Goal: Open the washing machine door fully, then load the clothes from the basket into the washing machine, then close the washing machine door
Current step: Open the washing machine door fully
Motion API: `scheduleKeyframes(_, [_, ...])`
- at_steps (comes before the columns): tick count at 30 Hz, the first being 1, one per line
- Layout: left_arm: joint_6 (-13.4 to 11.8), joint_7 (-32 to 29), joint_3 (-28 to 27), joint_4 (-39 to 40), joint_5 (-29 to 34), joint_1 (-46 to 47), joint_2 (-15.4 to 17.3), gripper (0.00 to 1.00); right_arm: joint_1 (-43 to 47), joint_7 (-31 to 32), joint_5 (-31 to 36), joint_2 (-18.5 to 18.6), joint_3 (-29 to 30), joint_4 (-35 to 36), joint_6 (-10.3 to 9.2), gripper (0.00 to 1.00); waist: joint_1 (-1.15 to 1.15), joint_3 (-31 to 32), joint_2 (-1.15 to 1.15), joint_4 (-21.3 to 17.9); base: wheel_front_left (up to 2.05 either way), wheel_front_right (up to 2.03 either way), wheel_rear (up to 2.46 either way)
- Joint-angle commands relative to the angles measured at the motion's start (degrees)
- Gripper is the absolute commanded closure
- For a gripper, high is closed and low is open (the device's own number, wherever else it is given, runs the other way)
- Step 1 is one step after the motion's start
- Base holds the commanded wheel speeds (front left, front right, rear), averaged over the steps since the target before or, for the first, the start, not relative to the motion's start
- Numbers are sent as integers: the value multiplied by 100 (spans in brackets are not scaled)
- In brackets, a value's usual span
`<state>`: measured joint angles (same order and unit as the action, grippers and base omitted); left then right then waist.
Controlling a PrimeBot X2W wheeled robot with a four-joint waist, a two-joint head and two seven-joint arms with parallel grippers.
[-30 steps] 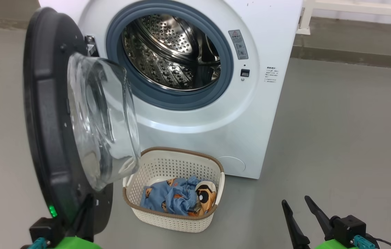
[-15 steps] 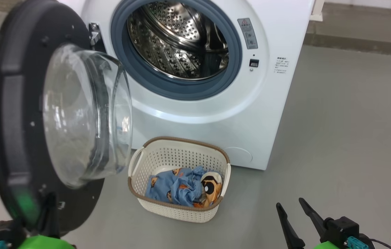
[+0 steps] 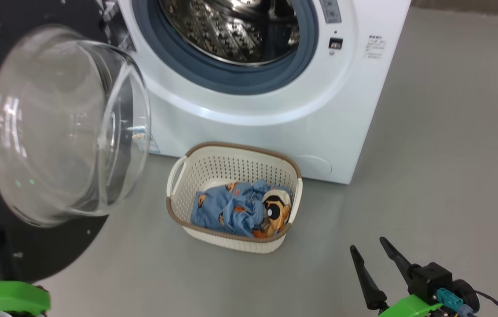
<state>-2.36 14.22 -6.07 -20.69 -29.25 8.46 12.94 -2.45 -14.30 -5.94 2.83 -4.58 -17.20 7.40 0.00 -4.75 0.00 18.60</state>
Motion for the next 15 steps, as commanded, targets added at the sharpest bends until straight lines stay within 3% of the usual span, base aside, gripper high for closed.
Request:
scheduleKeyframes(1, [-74, 75, -367, 70, -18, 310, 322, 100, -195, -58, 95, 5, -117, 133, 9, 0, 0, -201, 0, 55, 0, 0, 0])
scheduleKeyframes(15, [291, 77, -1462, -513, -118, 1071, 599, 100, -423, 275, 354, 218, -58, 499, 9, 0, 0, -951, 0, 205, 0, 0, 0])
